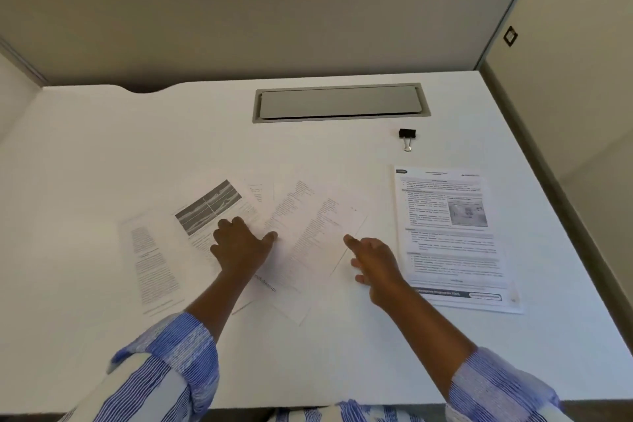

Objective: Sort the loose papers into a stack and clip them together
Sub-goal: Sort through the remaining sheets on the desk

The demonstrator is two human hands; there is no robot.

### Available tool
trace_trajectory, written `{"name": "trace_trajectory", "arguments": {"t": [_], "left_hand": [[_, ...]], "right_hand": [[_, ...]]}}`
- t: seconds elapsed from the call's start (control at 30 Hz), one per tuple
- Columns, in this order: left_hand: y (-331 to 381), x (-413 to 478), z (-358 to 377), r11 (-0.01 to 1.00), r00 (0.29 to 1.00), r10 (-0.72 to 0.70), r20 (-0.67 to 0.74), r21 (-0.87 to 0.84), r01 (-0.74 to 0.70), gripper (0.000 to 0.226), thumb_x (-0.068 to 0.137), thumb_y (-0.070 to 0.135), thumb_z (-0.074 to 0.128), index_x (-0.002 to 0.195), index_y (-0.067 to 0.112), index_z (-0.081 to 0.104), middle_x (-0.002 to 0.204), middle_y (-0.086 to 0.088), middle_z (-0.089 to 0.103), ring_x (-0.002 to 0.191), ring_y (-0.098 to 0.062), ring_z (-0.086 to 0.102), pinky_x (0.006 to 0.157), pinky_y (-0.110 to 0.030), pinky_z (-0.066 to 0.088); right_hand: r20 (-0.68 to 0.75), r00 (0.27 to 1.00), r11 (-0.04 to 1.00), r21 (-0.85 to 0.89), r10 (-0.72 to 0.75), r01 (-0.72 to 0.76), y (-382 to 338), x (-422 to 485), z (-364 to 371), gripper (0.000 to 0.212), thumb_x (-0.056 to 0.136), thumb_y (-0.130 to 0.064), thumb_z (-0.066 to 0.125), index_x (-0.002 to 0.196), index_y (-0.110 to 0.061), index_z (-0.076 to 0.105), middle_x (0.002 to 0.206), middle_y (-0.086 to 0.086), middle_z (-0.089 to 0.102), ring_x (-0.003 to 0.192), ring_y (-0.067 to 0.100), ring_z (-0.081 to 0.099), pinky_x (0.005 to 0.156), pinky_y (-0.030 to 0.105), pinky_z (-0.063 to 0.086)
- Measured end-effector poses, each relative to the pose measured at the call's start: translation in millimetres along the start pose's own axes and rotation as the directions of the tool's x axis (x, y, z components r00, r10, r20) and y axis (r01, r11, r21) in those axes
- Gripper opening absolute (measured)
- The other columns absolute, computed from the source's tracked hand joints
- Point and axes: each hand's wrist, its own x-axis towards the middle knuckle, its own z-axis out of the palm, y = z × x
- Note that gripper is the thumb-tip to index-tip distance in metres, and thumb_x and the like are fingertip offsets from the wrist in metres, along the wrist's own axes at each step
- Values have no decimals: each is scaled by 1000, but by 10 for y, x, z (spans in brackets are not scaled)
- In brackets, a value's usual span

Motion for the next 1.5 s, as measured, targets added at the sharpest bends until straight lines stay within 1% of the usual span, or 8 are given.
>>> {"name": "trace_trajectory", "arguments": {"t": [0.2, 0.37, 0.57, 0.7, 0.77, 0.93, 1.27, 1.5], "left_hand": [[-128, 24, -10, 996, 997, 70, 28, 45, -71, 86, 69, 62, 80, 124, 5, 48, 128, -16, 46, 121, -36, 45, 94, -47, 45], [-164, 72, -32, 997, 993, 69, 92, -38, -66, 85, 72, 52, 82, 132, 6, 44, 133, -16, 47, 126, -35, 45, 98, -48, 44], [-217, 172, -36, 986, 977, 114, 182, -142, -88, 69, 79, 48, 78, 131, 11, 53, 131, -11, 53, 125, -32, 51, 101, -44, 44], [-314, 251, -130, 929, 968, 216, 126, -333, -164, 40, 82, 50, 75, 82, 12, 61, 85, -4, 58, 85, -24, 59, 74, -31, 44], [-452, 361, -210, 923, 984, 173, 33, -353, -151, 37, 81, 48, 76, 86, 12, 66, 91, -8, 65, 90, -27, 64, 79, -35, 50], [-973, 724, -458, 1000, 996, 15, -90, -17, -16, 76, 77, 54, 77, 129, 5, 52, 130, -20, 49, 123, -39, 48, 99, -49, 45], [-1252, 1160, -725, 983, 995, 61, 81, 168, -74, 111, 52, 76, 81, 128, 3, 46, 133, -16, 41, 124, -34, 42, 97, -46, 42], [-1226, 1263, -775, 982, 988, 84, 133, 158, -105, 123, 45, 72, 87, 135, 3, 38, 135, -17, 41, 126, -35, 42, 100, -47, 41]], "right_hand": [[25, 995, 989, 104, 98, -100, 108, -3, 561, 55, 86, -44, 71, 130, -17, 54, 120, 4, 64, 107, 26, 64, 84, 44, 59], [12, 995, 992, 84, 98, -99, 27, -13, 689, 25, 91, -35, 69, 100, -12, 65, 91, 8, 66, 91, 28, 66, 88, 46, 58], [-26, 996, 990, -122, -80, 76, 103, 0, 754, 7, 95, -20, 64, 100, -17, 67, 106, 7, 73, 94, 26, 68, 85, 45, 61], [-82, 980, 953, -260, -181, 154, 74, 16, 671, 24, 96, -20, 60, 119, -16, 66, 117, 6, 72, 103, 28, 68, 90, 47, 59], [-73, 974, 926, -332, -214, 179, 74, 39, 583, 29, 97, -20, 57, 125, -16, 64, 120, 6, 71, 106, 29, 67, 92, 47, 57], [51, 979, 889, -413, -195, 198, 53, 31, 502, 29, 100, -19, 53, 128, -19, 61, 118, 4, 70, 104, 26, 66, 91, 46, 57], [142, 951, 749, -588, -275, 305, -9, -10, 619, 27, 101, -17, 50, 124, -15, 63, 115, 2, 67, 103, 23, 61, 84, 34, 49], [151, 944, 701, -638, -293, 319, -11, -28, 649, 28, 100, -18, 50, 125, -16, 63, 121, 5, 68, 105, 23, 61, 86, 34, 49]]}}
